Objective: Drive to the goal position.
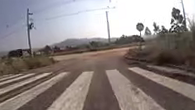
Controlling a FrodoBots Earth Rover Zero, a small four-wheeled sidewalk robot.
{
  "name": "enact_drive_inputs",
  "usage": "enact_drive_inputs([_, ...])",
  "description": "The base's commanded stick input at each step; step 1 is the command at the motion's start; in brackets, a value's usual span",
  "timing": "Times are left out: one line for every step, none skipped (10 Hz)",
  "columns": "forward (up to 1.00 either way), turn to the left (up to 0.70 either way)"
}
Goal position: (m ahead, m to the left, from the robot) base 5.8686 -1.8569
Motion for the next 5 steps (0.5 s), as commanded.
enact_drive_inputs([1.00, 0.00])
enact_drive_inputs([1.00, 0.00])
enact_drive_inputs([1.00, 0.00])
enact_drive_inputs([1.00, 0.00])
enact_drive_inputs([1.00, 0.00])
